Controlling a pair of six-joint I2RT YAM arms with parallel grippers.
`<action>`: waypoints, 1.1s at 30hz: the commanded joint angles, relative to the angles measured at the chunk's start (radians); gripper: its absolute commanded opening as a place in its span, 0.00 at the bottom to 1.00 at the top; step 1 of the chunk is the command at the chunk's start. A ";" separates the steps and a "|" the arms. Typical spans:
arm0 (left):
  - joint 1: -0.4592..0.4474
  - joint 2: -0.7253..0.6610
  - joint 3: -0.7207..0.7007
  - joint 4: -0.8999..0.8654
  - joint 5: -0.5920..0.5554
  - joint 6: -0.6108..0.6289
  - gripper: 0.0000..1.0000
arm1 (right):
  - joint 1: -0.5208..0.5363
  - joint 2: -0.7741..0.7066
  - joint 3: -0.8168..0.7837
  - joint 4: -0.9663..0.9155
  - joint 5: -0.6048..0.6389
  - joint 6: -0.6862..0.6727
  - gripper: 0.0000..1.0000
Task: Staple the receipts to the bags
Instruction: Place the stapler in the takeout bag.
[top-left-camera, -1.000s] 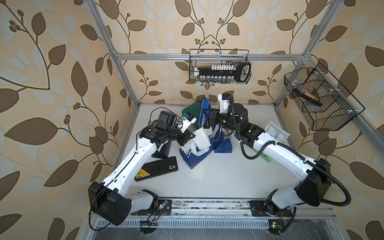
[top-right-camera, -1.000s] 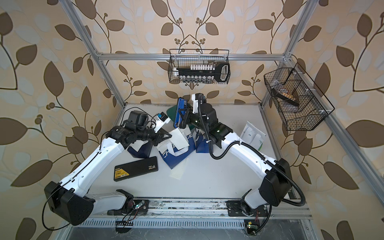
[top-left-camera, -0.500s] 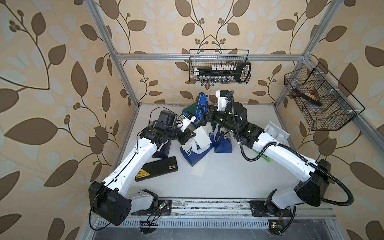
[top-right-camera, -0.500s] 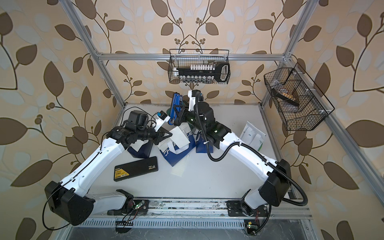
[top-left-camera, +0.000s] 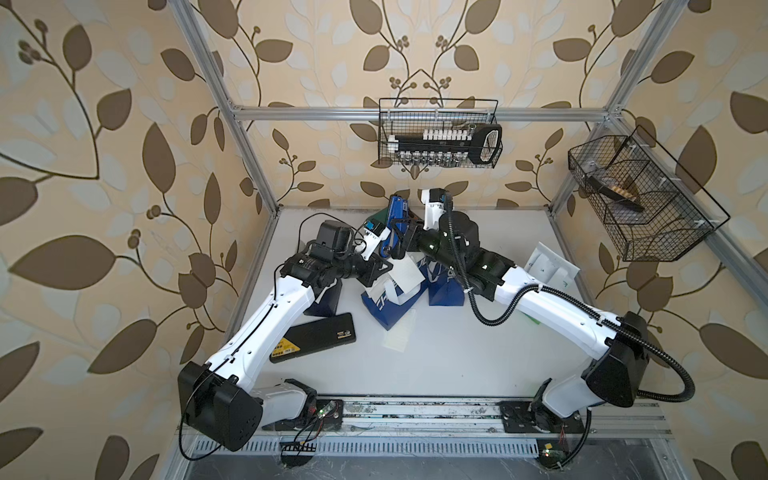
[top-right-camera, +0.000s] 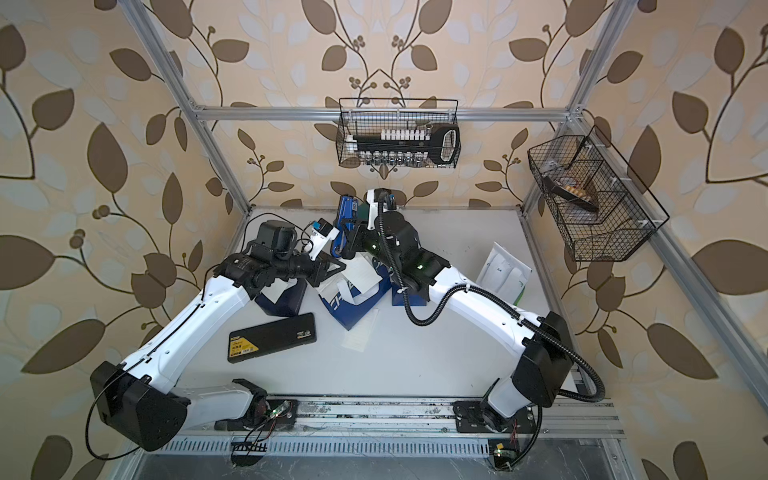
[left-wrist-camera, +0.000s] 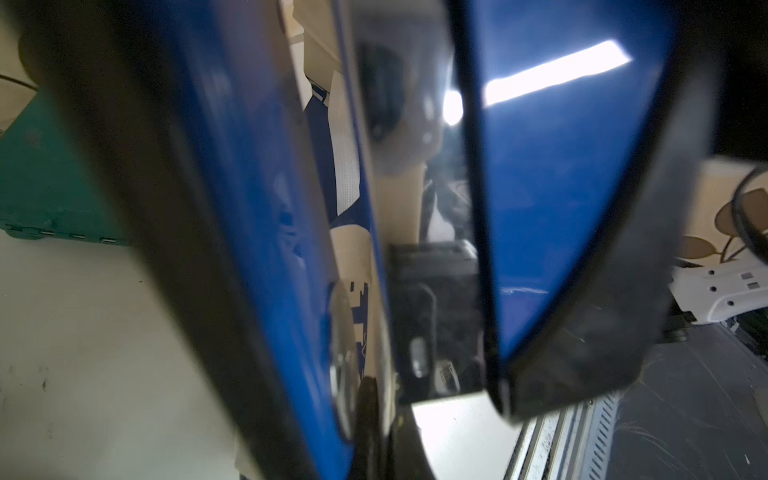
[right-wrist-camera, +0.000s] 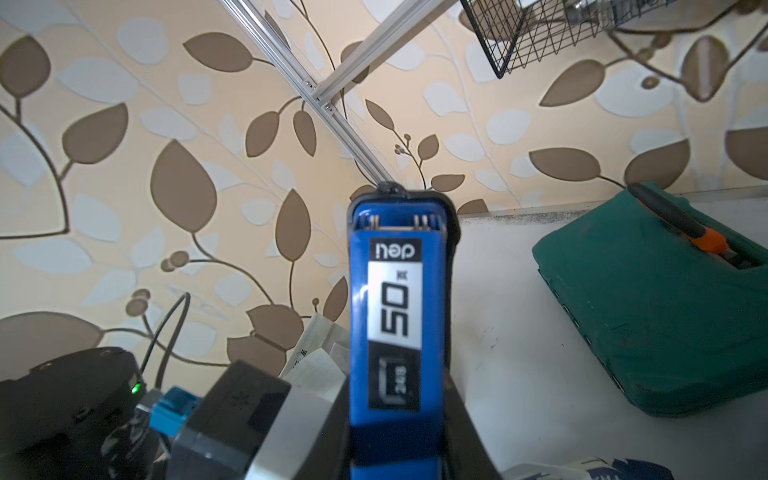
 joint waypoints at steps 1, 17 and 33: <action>-0.008 -0.006 0.023 0.105 0.040 -0.020 0.00 | 0.008 -0.008 -0.002 0.075 0.027 -0.026 0.00; -0.008 0.023 0.044 0.094 0.004 -0.022 0.00 | 0.028 -0.035 -0.042 0.010 0.071 -0.134 0.00; -0.008 0.039 0.026 0.054 0.032 -0.015 0.00 | 0.037 -0.023 0.082 0.040 -0.059 -0.302 0.00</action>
